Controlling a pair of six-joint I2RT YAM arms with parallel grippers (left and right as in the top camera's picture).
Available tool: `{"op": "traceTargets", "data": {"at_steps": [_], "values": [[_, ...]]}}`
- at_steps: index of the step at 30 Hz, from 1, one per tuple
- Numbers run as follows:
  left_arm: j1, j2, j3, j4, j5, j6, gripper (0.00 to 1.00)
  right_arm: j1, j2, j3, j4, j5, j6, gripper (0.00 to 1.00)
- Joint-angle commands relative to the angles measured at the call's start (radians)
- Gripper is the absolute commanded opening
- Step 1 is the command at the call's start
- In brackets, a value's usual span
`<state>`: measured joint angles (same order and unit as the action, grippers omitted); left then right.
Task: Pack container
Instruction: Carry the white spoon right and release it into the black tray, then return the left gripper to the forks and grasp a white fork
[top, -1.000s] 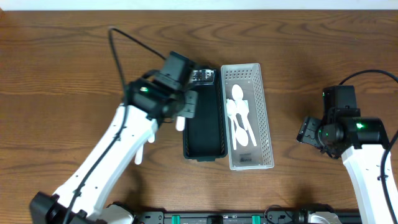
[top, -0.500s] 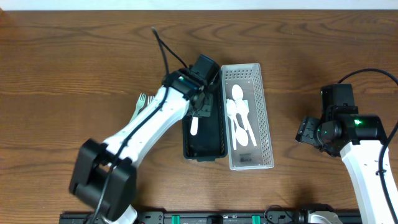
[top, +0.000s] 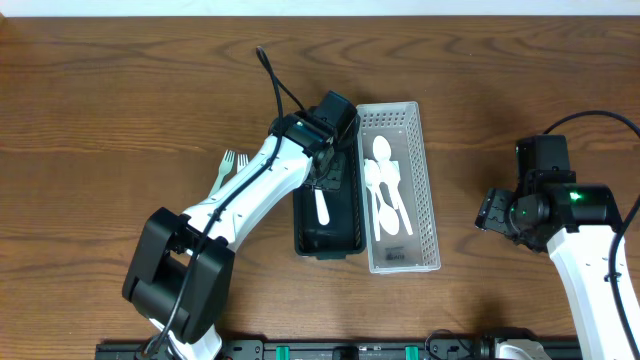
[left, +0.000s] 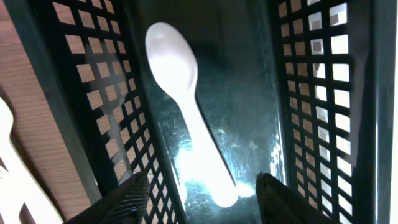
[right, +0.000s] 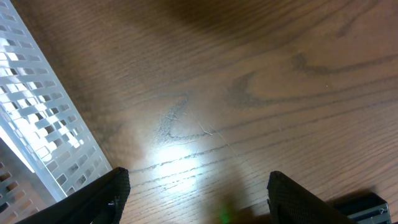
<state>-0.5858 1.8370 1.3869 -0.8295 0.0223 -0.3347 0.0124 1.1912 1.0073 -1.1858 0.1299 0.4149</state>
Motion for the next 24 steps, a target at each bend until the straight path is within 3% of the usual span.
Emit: {"op": "traceTargets", "data": {"at_steps": [1,8,16,24], "values": [[-0.005,-0.076,0.054,-0.024,-0.029,0.091,0.6,-0.007,0.005,0.003,-0.003,0.0,-0.013,0.74],[0.057,-0.303,0.089,-0.11,-0.177,0.124,0.7,-0.008,0.005,0.003,-0.002,0.0,-0.013,0.74],[0.325,-0.378,0.05,-0.36,-0.175,0.109,0.7,-0.008,0.005,0.003,0.005,0.0,-0.013,0.75],[0.484,-0.378,-0.246,-0.192,-0.04,0.144,0.71,-0.008,0.005,0.003,0.0,0.0,-0.013,0.74]]}}
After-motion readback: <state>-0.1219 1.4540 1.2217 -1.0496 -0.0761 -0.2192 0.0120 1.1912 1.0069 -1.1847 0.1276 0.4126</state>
